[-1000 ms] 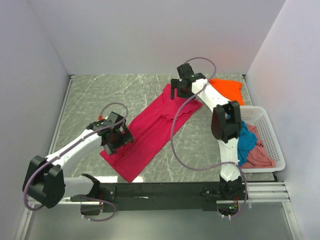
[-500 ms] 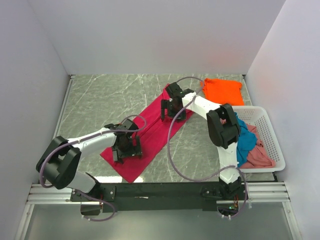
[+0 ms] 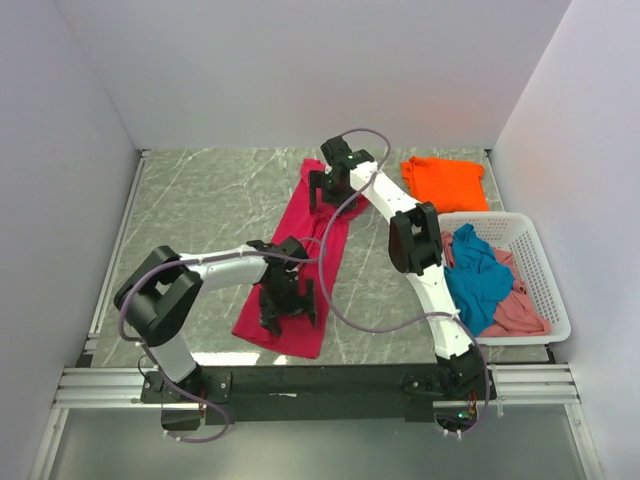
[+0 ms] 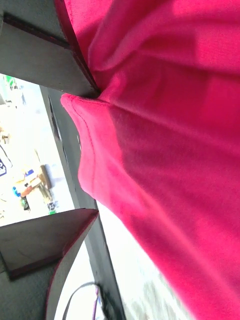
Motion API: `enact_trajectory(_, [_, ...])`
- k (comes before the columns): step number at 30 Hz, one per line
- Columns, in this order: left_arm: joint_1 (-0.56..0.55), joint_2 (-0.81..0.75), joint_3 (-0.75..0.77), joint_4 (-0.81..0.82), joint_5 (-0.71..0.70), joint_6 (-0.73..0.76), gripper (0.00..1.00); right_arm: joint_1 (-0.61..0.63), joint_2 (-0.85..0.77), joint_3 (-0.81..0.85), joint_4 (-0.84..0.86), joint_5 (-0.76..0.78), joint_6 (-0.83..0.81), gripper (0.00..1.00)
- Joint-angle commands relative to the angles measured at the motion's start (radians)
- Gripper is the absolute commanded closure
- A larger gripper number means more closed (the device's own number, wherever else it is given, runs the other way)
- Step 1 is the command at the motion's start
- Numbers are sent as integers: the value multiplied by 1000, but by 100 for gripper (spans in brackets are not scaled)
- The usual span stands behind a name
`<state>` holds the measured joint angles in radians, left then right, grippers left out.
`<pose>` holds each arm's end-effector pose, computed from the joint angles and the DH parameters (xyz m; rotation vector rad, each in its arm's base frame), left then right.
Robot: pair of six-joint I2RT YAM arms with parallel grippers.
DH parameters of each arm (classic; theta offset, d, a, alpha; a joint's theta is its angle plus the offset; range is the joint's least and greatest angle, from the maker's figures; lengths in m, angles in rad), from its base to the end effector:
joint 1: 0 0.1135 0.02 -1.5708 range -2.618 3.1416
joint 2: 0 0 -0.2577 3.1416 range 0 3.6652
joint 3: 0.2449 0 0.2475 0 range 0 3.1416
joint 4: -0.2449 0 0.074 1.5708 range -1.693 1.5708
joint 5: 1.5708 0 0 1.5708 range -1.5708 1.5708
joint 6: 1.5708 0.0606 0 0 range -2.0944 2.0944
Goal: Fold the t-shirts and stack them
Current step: Fold the tshirt
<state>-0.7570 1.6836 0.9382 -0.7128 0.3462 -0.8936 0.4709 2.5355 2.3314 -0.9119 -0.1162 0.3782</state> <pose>0.1900 -0.2078 0.1206 0.1709 -2.9216 0.4683 0.4763 0.2504 0.1498 -0.1641 2.7411 0.4072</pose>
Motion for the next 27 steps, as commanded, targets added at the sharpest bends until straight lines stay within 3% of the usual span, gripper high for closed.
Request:
enact_trajectory(1, [-41,76,46,125,1,-22,1,-67,65,86,20,-63,-25,7])
enact_trajectory(5, [-64,143,122,142,23,-33,1,-101,3,-21,163,-161,2,7])
enact_trajectory(9, [-70,198,134,193,65,-42,1,-106,34,55,150,-211,-13,7])
enact_trajectory(15, [-122,220,209,213,45,-61,1,-106,23,3,202,-263,17,7])
enact_trajectory(22, [-173,173,300,164,-62,-62,1,-106,-30,3,151,-218,-4,6])
enact_trajectory(27, [-199,78,330,89,-206,-36,1,-106,-167,-38,143,-177,-4,5])
